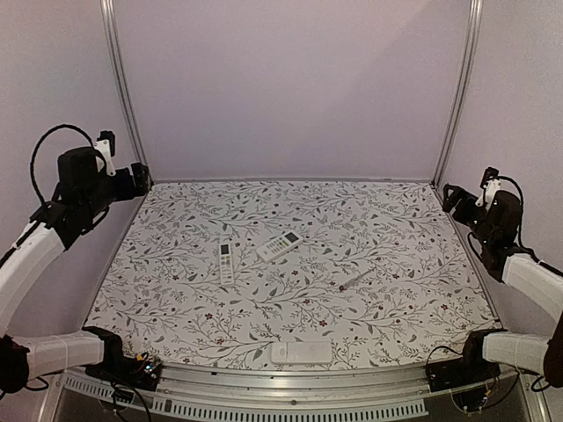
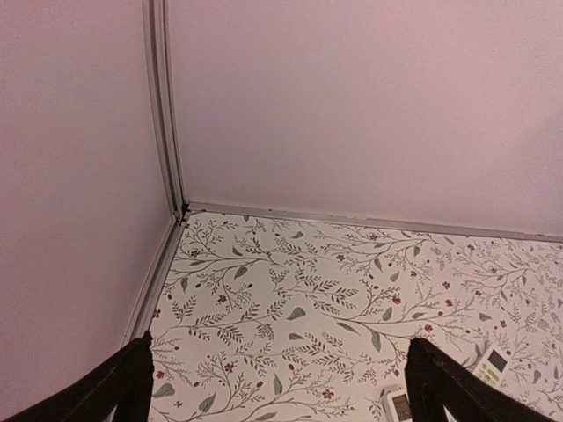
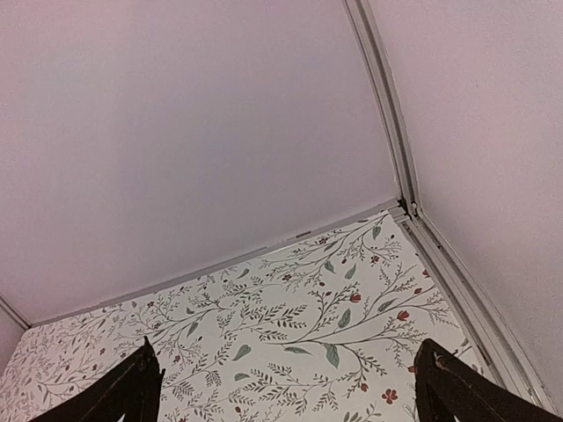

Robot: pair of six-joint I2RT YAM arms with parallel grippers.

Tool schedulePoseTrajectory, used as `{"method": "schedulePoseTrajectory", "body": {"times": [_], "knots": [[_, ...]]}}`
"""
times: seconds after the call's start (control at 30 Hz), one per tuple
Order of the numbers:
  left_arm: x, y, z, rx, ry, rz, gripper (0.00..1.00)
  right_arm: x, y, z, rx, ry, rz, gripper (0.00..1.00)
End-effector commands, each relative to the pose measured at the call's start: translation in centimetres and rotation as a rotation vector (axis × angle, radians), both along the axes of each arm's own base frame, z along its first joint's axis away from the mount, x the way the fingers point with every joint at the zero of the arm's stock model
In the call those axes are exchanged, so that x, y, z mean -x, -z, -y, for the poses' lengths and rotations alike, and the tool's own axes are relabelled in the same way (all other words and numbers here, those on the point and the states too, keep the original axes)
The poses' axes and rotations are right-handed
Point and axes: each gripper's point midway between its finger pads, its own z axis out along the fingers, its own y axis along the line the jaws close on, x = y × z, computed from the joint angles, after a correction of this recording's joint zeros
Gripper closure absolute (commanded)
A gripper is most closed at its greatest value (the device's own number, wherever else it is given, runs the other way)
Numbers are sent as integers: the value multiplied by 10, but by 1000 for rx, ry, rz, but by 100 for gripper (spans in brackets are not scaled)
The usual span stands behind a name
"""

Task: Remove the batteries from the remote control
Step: Pick up the remote control from the center of the board.

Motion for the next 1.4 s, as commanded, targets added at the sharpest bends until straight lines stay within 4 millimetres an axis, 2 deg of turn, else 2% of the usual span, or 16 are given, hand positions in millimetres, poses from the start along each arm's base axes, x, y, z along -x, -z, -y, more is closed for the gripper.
{"method": "schedulePoseTrajectory", "body": {"times": [0.0,0.23,0.37,0.47,0.57,0.6,0.7,0.77,0.8,0.9,0.97,1.1,1.13,1.2,1.37], "knots": [[-5,7,-7,-29,-29,-10,0,-6,-1,-13,-7,-82,-21,1],[-11,15,1,-28,12,-32,0,-5,-9,-29,9,-180,-10,1],[-12,11,3,-33,23,-19,0,-1,-17,-35,14,-215,-4,1],[-19,-9,30,31,150,8,0,3,-22,-48,8,-283,-21,1],[-33,-32,60,75,252,9,0,6,-13,-68,34,-350,-89,1],[-39,-39,69,85,270,5,0,9,-8,-86,48,-392,-116,1],[-56,-40,98,101,346,-16,0,10,10,-116,120,-428,-214,1],[-62,-25,114,110,422,-38,0,16,28,-135,168,-454,-287,1],[-64,-11,117,116,436,-63,0,19,37,-143,184,-470,-315,1],[-63,39,118,127,427,-176,0,31,57,-174,198,-552,-362,1],[-64,59,119,124,393,-235,0,33,72,-190,197,-589,-398,1],[-62,67,141,142,456,-270,0,25,97,-216,161,-617,-479,1],[-62,70,143,133,455,-274,0,23,107,-225,148,-625,-514,1],[-62,76,139,105,425,-286,0,19,115,-240,147,-629,-542,1],[-63,79,136,59,389,-303,0,20,128,-292,199,-689,-581,1]]}}
